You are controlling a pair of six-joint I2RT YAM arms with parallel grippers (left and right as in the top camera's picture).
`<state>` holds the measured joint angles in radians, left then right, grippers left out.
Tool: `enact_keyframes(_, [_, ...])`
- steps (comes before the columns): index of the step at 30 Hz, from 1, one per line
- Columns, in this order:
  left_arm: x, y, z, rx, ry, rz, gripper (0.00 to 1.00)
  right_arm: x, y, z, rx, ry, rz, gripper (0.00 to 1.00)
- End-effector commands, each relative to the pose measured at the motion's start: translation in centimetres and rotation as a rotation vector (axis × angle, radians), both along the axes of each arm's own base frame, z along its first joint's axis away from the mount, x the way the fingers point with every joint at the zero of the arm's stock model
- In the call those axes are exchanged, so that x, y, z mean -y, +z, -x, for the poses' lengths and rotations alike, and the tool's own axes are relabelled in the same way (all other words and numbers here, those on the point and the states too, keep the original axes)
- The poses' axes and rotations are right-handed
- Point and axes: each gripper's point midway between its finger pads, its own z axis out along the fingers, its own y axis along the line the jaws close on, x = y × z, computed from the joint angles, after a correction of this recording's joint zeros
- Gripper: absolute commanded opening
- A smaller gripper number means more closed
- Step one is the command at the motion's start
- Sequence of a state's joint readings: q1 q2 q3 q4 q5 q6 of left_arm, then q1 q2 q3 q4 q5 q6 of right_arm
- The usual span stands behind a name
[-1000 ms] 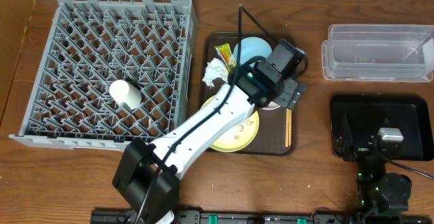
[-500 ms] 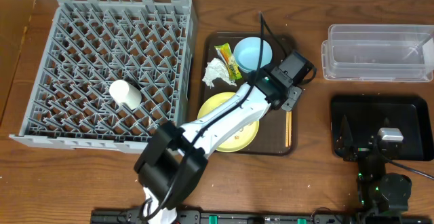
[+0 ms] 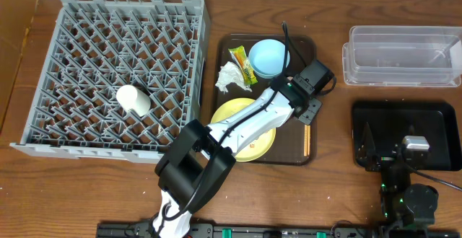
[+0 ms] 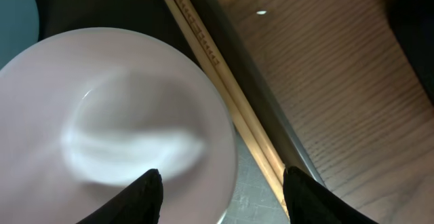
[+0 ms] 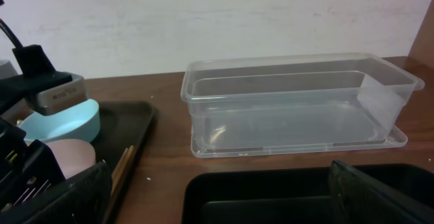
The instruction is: Sort waste into correct bins and load items into the dishwasher
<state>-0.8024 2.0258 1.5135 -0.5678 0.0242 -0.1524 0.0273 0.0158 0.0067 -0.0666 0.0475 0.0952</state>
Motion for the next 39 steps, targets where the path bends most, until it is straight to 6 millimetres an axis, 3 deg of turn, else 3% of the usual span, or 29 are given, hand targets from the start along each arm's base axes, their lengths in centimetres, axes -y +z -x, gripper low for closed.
enact_keyframes(1, [0.1,-1.0,0.4,-0.025,-0.017,-0.008,0.58,0.2,-0.1,0.0,-0.004,-0.007,-0.004,0.99])
enact_keyframes(10, [0.0,-2.1,0.6,-0.042,-0.017,-0.025,0.57,0.2,-0.1,0.0,-0.004,-0.007,-0.004,0.99])
enact_keyframes(17, [0.2,-2.1,1.0,-0.064,-0.027,-0.009,0.45,0.2,-0.1,0.0,-0.004,-0.007,-0.004,0.99])
enact_keyframes(33, [0.1,-3.1,1.6,-0.103,-0.034,-0.022,0.44,0.2,-0.1,0.0,-0.004,-0.007,-0.004,0.99])
enact_keyframes(39, [0.1,-2.6,1.6,-0.094,-0.034,-0.014,0.25,0.2,-0.1,0.0,-0.004,-0.007,-0.004,0.99])
